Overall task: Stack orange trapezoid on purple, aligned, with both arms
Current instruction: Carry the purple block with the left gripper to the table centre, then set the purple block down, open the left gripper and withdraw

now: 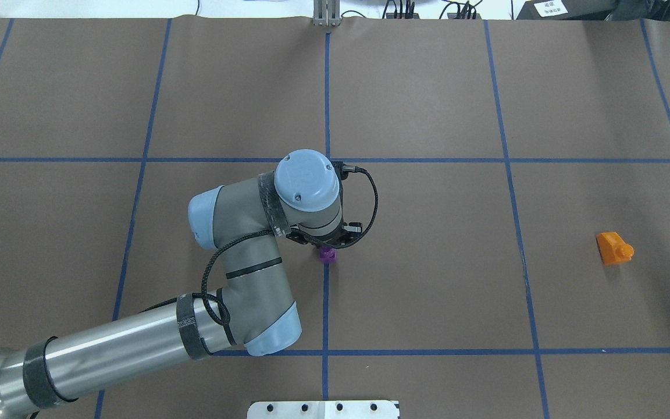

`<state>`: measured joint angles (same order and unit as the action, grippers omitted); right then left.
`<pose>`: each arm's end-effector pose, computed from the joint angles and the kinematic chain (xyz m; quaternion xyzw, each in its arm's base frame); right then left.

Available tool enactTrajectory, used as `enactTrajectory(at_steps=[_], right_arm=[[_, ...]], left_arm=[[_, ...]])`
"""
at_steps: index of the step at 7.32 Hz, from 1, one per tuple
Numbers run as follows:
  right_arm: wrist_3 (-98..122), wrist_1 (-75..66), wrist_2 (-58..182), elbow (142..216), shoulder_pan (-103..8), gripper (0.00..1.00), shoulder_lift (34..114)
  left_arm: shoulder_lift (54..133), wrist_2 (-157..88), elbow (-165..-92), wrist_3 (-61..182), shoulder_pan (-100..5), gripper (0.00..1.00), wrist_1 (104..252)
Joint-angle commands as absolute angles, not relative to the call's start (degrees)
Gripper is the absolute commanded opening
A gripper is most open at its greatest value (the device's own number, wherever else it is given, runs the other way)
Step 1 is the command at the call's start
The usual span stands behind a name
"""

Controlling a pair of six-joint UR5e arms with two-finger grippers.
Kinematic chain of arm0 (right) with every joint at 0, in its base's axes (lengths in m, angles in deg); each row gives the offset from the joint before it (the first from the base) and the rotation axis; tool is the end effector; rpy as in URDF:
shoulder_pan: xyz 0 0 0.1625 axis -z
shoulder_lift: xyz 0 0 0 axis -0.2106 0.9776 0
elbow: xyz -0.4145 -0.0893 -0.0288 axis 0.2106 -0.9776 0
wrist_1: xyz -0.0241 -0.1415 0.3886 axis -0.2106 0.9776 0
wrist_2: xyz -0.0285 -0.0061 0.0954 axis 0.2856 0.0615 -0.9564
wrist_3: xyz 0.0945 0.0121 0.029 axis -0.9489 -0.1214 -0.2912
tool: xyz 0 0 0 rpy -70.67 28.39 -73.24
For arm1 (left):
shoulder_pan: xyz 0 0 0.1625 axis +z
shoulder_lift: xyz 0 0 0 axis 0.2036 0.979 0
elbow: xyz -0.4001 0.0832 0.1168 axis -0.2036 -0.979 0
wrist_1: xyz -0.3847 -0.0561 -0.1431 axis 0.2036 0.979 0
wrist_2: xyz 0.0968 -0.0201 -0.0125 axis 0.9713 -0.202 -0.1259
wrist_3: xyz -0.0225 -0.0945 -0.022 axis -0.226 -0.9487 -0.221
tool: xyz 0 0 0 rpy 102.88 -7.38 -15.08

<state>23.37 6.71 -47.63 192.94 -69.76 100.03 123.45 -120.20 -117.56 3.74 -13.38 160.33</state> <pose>0.0009 -0.4583 0.5602 0.0646 -0.3737 -0.0668 0.9229 0.6460 -0.4174 0.1772 0.0245 0.4284 0.0115 0.9032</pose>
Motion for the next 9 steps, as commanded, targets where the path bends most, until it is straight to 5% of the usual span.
enactTrajectory(at_steps=[1,3,5,9], right_arm=[[23.4,6.7,-47.6,192.9,-69.8,1.00,100.0],[23.4,6.7,-47.6,193.0,-69.8,1.00,100.0],[21.8,6.7,-48.1,193.3,-69.7,1.00,100.0],[3.8,1.9,-49.0,196.5,-59.8,1.00,100.0]], left_arm=[[123.4,-120.3,-117.6,3.7,-13.3,0.69,160.3],[123.5,-120.3,-117.9,3.8,-13.4,0.89,160.3],[123.4,-120.9,-122.1,5.2,-14.8,0.96,154.8],[115.4,-121.0,-150.5,22.8,-21.1,0.99,124.1]])
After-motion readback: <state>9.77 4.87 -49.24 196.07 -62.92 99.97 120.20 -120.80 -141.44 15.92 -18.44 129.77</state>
